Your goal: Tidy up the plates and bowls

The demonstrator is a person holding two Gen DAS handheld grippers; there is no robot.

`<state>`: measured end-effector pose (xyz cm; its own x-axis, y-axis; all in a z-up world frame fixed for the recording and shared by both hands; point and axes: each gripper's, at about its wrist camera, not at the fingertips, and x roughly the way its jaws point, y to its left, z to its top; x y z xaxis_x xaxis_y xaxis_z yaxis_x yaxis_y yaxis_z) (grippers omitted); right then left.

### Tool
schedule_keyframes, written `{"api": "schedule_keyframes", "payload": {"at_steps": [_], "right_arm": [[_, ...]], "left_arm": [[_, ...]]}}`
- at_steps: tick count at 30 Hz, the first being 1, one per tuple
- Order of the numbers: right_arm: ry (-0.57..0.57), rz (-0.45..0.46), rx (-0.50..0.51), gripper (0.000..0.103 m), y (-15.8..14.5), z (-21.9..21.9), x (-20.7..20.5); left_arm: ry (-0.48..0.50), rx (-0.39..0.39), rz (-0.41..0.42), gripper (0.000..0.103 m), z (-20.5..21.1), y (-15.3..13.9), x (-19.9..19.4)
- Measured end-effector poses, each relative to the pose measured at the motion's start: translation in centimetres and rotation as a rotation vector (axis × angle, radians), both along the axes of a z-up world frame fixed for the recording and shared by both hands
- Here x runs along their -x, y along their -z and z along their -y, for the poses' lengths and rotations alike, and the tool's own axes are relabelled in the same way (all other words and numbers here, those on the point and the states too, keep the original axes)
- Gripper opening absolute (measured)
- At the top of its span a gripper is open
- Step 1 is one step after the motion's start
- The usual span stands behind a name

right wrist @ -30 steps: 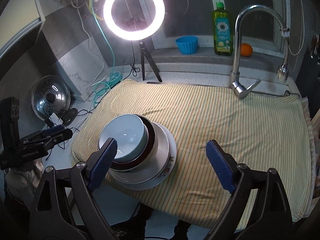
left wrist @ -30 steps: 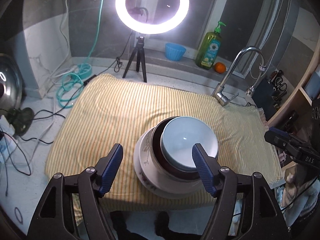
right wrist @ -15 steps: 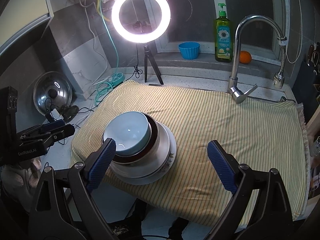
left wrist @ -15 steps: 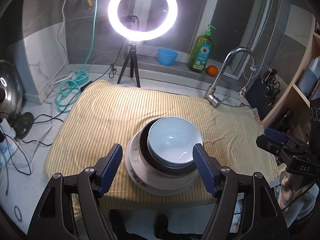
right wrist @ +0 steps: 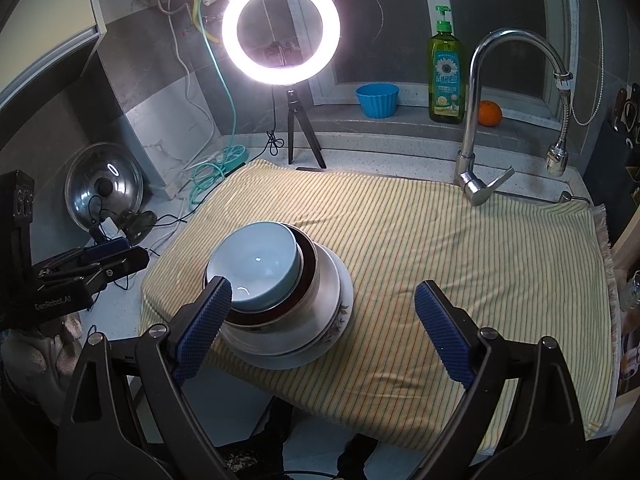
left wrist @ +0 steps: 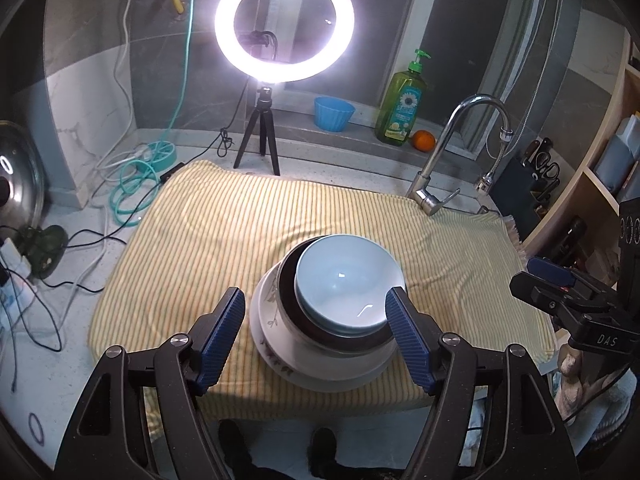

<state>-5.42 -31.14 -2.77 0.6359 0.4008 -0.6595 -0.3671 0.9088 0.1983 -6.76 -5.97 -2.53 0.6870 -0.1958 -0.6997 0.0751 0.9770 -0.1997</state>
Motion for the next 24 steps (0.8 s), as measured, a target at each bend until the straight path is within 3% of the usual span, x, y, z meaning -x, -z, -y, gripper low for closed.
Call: {"api": "schedule_keyframes", "payload": {"at_steps": [24], "right_arm": [[0.016,-0.005,0.002,0.095,0.28,0.02,0.03]], "left_arm": [[0.008,-0.029,0.014,0.073,0.27,-0.28,-0.15]]}}
